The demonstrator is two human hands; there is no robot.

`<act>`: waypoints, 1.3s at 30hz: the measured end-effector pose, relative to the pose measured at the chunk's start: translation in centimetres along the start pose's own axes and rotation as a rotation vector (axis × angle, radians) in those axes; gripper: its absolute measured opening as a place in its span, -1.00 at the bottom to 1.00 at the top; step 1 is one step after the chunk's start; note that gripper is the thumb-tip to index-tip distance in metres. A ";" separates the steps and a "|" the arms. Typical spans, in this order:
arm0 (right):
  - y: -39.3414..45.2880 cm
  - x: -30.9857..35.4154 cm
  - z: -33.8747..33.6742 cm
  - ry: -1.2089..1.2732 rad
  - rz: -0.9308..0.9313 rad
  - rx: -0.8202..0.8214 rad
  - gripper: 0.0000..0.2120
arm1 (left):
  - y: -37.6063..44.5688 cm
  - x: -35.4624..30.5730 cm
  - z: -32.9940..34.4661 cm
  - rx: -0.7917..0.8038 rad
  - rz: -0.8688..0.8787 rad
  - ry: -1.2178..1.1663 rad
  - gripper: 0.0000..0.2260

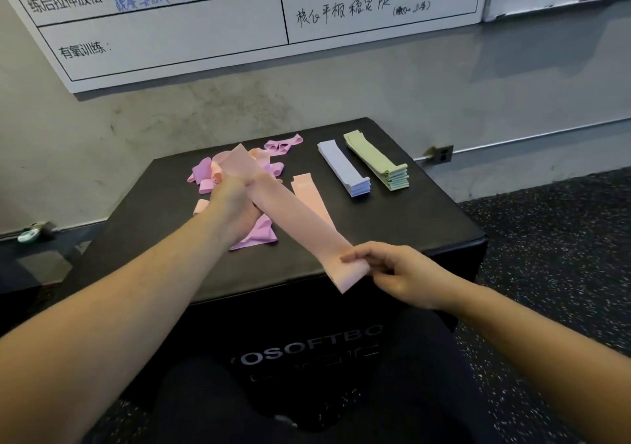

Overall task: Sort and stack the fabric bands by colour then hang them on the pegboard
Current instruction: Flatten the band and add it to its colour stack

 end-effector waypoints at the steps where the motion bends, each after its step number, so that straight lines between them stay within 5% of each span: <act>1: 0.4 -0.1 -0.4 -0.059 -0.031 -0.047 -0.49 | 0.5 0.2 0.1 0.006 -0.007 0.025 -0.59; 7: 2.2 -0.1 -1.7 -0.094 -0.216 -0.187 -0.80 | 3.1 1.1 1.7 0.033 -0.001 0.141 -0.65; 14: 3.1 0.5 -1.9 -0.401 -0.484 -0.273 -0.83 | 6.4 1.6 3.6 0.012 0.086 0.309 -0.80; 24: 5.5 -2.3 -2.7 -0.353 -0.467 -0.246 -0.84 | 12.1 2.7 5.8 0.019 0.137 0.428 -0.88; 30: 6.8 -4.4 -2.9 -0.366 -0.492 -0.269 -0.84 | 15.5 2.3 6.2 -0.030 0.195 0.631 -0.76; 39: 11.2 -5.4 -1.6 -0.350 -0.454 -0.166 -0.90 | 19.4 4.2 7.8 -0.043 0.176 0.612 -0.86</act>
Point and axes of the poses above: each hand's wrist, its own y-axis towards the middle knuckle, its own z-axis out of the palm, x = y × z, the point moved 10 cm from there along y, towards the middle knuckle, and after that the axes turned 5 degrees about -x, right-handed, at the moved point
